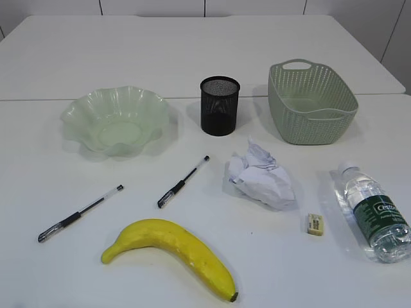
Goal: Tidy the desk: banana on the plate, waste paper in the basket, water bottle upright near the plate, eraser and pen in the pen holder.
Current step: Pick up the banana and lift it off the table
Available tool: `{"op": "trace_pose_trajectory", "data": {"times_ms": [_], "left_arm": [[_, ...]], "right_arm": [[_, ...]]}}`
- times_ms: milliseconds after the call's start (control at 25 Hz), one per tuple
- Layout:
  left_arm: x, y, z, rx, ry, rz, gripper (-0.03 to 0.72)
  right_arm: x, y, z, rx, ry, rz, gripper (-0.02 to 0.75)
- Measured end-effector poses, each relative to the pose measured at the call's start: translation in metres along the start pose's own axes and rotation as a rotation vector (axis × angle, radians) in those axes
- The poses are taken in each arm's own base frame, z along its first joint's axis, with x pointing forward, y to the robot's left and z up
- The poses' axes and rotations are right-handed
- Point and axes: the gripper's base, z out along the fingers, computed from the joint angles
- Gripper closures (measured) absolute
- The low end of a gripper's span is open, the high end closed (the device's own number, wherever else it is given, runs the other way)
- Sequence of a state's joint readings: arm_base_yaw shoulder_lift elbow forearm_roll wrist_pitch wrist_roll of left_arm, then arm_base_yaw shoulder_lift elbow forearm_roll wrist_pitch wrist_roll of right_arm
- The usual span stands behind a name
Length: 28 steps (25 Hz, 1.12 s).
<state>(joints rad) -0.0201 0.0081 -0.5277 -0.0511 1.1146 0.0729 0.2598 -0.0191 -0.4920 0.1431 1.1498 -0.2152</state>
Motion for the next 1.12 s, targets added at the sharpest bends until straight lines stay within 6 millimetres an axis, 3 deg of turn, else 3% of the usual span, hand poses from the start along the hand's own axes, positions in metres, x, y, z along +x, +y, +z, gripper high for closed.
{"op": "trace_pose_trajectory", "data": {"times_ms": [1120], "left_arm": [[0.0000, 0.0000, 0.0000, 0.000, 0.000, 0.000, 0.181]], "right_arm": [[0.0000, 0.0000, 0.0000, 0.000, 0.000, 0.000, 0.202]]}}
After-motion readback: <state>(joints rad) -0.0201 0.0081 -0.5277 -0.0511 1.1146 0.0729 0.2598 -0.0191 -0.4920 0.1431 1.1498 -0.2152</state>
